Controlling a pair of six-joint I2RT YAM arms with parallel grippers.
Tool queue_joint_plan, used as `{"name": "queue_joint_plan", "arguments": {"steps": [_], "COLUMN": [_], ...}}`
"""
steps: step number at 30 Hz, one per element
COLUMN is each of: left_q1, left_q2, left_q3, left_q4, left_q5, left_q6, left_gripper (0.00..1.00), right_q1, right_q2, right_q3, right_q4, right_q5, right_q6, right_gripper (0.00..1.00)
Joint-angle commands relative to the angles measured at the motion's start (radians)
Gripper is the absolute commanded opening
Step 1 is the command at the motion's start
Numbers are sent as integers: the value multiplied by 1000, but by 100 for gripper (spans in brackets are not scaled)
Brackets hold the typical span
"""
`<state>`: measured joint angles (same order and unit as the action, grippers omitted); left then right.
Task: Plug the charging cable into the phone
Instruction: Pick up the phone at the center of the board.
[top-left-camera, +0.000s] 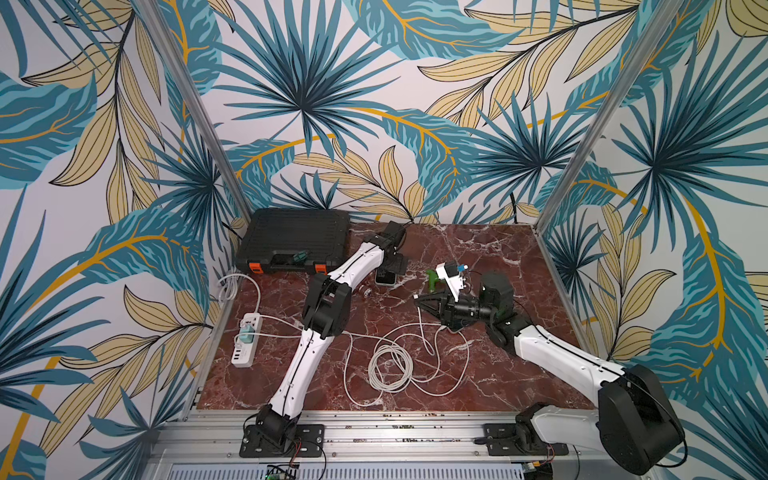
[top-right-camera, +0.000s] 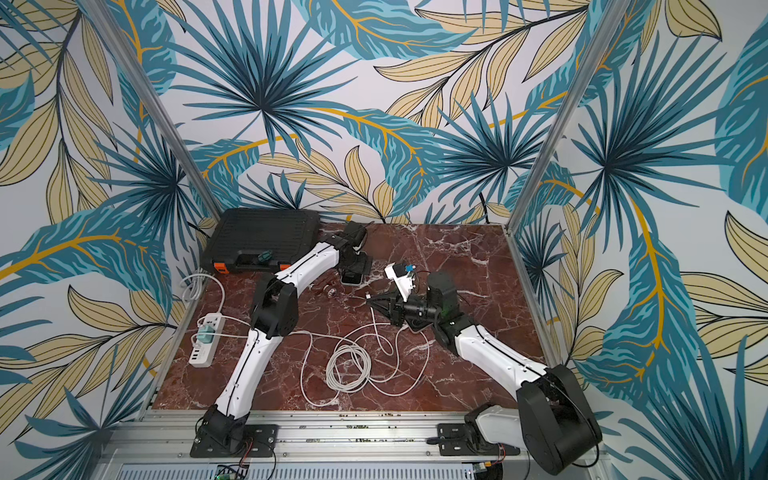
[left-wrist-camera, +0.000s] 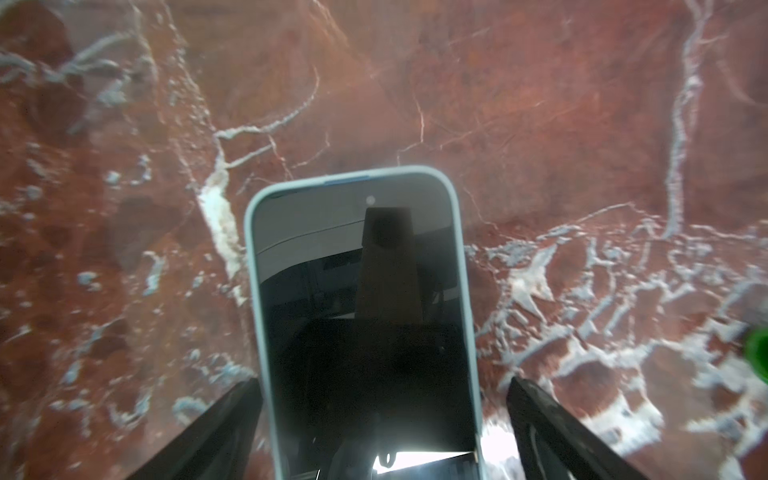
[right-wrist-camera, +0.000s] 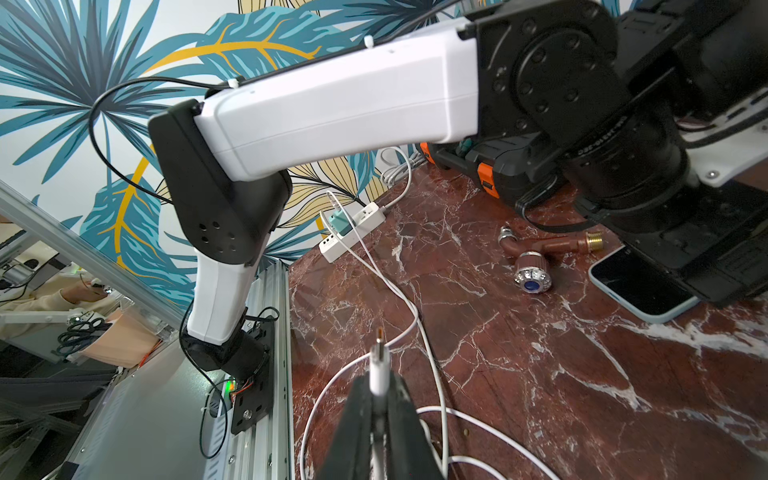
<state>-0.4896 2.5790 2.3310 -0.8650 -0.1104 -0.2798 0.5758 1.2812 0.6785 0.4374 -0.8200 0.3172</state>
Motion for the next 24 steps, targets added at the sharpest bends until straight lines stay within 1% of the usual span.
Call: {"name": "queue_joint_plan", "arguments": {"steps": [1, 3, 6, 7, 10, 16, 17, 18, 21, 23, 24], "left_q1": [-3, -3, -3, -2, -2, -3, -3, -3, -3, -3, -4], "left_q2": [28, 32, 37, 41, 55, 87, 90, 93, 97, 68, 44], "left_q3": [34, 33, 31, 30, 32, 57, 63, 67, 85, 69, 43], "left_q4": [-31, -35, -58, -66, -90, -120, -125, -128, -139, -135, -105], "left_q5": [19, 22, -5, -23, -29, -40, -43, -44, -42, -34, -26], "left_q6": [-11, -16, -35, -47, -76, -73, -69, -65, -52, -53, -54], "left_gripper": [99, 99, 97, 96, 90, 82, 79, 74, 51, 42, 40], "right_q1": [-3, -4, -4, -3, -2, -3, -2, -2, -2, -3, -4], "right_q2": [1, 1, 2, 2, 3, 1, 1, 1, 5, 7, 6], "right_q3": [10, 12, 13, 14, 22, 29, 29, 29, 27, 26, 24], "right_q4": [-11, -12, -13, -13, -27, -40, -41, -42, -39, -37, -35], "right_q5": [-15, -13, -14, -14, -14, -14, -14, -13, -13, -14, -14], "right_q6": [-20, -20, -22, -21, -27, -33, -34, -34, -32, -32, -31], "right_gripper": [0, 0, 0, 0, 0, 0, 0, 0, 0, 0, 0]}}
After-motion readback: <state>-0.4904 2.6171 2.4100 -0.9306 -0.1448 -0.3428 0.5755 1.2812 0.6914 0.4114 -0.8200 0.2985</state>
